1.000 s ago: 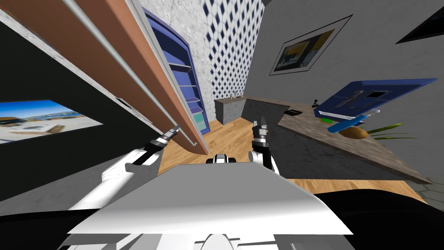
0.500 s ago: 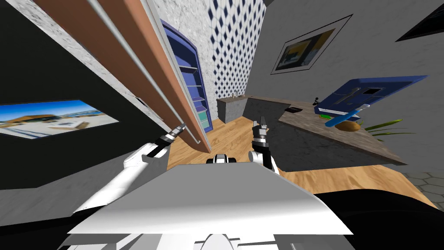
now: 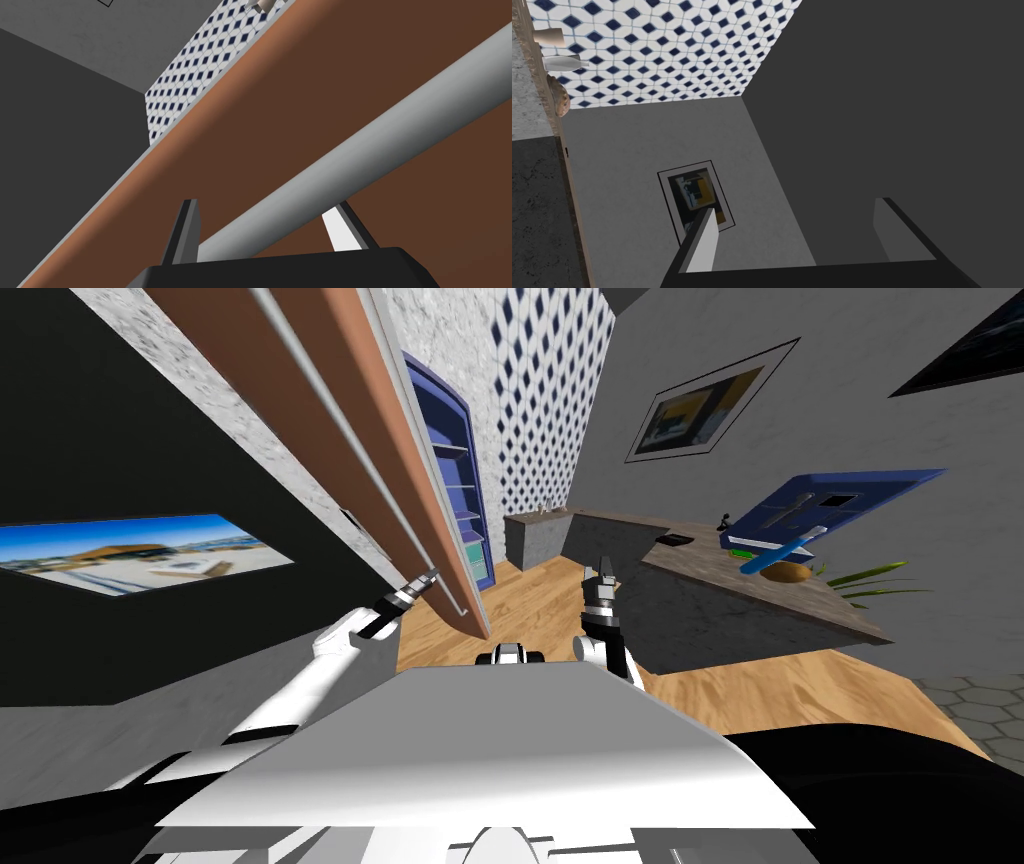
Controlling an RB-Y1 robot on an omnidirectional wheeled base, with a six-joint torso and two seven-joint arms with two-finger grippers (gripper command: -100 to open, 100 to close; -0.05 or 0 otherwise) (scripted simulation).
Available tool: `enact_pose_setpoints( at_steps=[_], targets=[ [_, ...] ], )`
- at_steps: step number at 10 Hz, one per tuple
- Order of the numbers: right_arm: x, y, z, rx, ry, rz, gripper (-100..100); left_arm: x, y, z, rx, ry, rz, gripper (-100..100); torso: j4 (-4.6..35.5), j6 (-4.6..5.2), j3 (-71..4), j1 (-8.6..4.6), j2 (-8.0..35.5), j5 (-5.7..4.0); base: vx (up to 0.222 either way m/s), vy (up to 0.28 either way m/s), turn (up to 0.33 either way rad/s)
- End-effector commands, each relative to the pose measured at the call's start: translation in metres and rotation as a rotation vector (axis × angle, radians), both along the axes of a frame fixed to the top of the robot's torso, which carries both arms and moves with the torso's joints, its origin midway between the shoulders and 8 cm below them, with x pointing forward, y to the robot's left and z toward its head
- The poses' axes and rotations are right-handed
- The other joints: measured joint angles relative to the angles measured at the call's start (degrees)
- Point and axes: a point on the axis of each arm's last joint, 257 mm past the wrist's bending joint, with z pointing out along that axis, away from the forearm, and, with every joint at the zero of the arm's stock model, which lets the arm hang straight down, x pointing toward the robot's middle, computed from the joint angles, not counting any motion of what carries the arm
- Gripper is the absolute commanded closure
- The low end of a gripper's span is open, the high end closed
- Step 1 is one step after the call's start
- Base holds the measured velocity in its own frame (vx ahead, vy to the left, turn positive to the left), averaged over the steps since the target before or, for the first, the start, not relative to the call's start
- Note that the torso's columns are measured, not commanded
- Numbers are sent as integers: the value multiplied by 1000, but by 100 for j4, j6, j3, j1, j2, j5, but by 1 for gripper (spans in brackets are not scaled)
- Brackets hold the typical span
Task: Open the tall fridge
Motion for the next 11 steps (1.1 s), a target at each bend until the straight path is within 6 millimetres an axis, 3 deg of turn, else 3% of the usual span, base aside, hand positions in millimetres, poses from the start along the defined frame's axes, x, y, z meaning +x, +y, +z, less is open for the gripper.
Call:
enact_pose_setpoints(
  at_steps=[1, 2, 3, 4, 6, 7, 9, 10, 11],
  targets=[
    [0, 0, 0, 0, 0, 0, 0, 18, -13, 7, -8, -3, -29, 100, -20, -5, 17, 23, 25, 15, -135, 137, 9],
    [0, 0, 0, 0, 0, 0, 0, 27, -18, -11, -13, 20, -10, -100, -10, -3, 16, 17, 23, 12, -140, 122, -33],
    [0, 0, 0, 0, 0, 0, 0, 35, -20, 0, -13, 0, -14, -100, -8, 8, 22, -11, 33, 2, -106, 78, -49],
    [0, 0, 0, 0, 0, 0, 0, 44, -29, -15, -22, 25, 0, -100, -6, 4, 17, -41, 24, -12, -101, 70, -32],
    [0, 0, 0, 0, 0, 0, 0, 58, -29, 1, -23, -1, 2, -100, -21, 4, 9, -31, 10, -4, -67, 50, -23],
    [0, 0, 0, 0, 0, 0, 0, 68, -38, -13, -29, 26, 16, -100, -6, -4, 6, -27, 9, -12, -75, 79, -24],
    [0, 0, 0, 0, 0, 0, 0, 81, -40, 4, -30, -1, 15, -100, -7, -18, 13, 10, 19, 2, -69, 46, -37],
    [0, 0, 0, 0, 0, 0, 0, 94, -47, -14, -35, 35, 36, -100, 7, -26, 9, 8, 15, -5, -89, 81, -19],
    [0, 0, 0, 0, 0, 0, 0, 101, -52, 2, -35, 10, 27, -100, -4, -23, 14, 29, 21, 4, -101, 86, -42]
  ],
)
